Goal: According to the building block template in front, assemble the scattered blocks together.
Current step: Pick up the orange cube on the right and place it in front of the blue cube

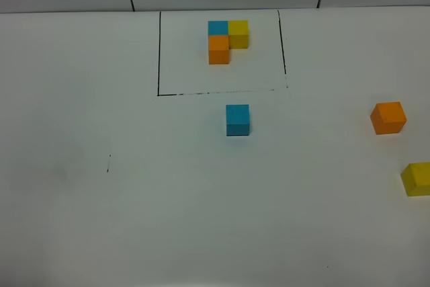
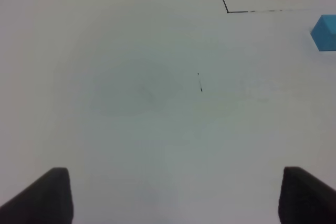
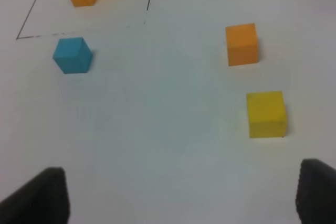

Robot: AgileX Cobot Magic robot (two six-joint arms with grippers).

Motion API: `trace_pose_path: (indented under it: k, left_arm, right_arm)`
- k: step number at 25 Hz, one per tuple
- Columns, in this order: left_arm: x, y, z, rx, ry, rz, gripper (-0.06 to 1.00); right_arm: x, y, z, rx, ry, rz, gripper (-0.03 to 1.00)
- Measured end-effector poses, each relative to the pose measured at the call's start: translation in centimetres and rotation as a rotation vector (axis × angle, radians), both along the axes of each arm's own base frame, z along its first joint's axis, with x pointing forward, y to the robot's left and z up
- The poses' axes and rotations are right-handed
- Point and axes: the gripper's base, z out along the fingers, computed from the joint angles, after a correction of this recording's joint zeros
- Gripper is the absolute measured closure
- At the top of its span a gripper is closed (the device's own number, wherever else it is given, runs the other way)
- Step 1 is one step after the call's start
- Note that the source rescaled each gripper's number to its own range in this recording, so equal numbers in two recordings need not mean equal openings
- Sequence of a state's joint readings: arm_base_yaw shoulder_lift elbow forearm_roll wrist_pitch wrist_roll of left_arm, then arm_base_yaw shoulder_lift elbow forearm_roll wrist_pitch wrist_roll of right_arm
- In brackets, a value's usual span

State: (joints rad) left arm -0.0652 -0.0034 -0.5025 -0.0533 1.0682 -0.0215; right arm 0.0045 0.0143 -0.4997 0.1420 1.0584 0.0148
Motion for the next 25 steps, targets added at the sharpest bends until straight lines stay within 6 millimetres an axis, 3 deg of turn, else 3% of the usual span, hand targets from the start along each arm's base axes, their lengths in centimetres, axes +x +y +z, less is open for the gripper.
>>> trace_pose_path:
  k: [5,9,14,19,22,25]
  left_arm:
    - [0.0,0.0,0.0,0.0,0.001,0.0,0.25]
    - [0.0,0.0,0.0,0.0,0.001,0.0,0.25]
    - [0.0,0.0,0.0,0.0,0.001,0.0,0.25]
    - [0.0,0.0,0.0,0.0,0.001,0.0,0.25]
    - [0.0,0.0,0.0,0.0,0.001,0.0,0.25]
    - [0.0,0.0,0.0,0.0,0.002,0.0,0.25]
  right_arm:
    - [1.2,-0.4,0.0,0.021,0.085,-0.066,0.19]
    - [4.9,-0.8,0.2,0.003,0.254,-0.116,0.1]
    - [13.3,-1.0,-0.8,-0.038,0.462,-0.117,0.0]
    - [22.6,-1.0,-2.4,-0.087,0.648,-0.083,-0.03]
    - [27.1,-0.9,-3.6,-0.119,0.708,-0.049,-0.02]
    - [30.4,-0.9,-5.4,-0.158,0.757,-0.002,-0.02]
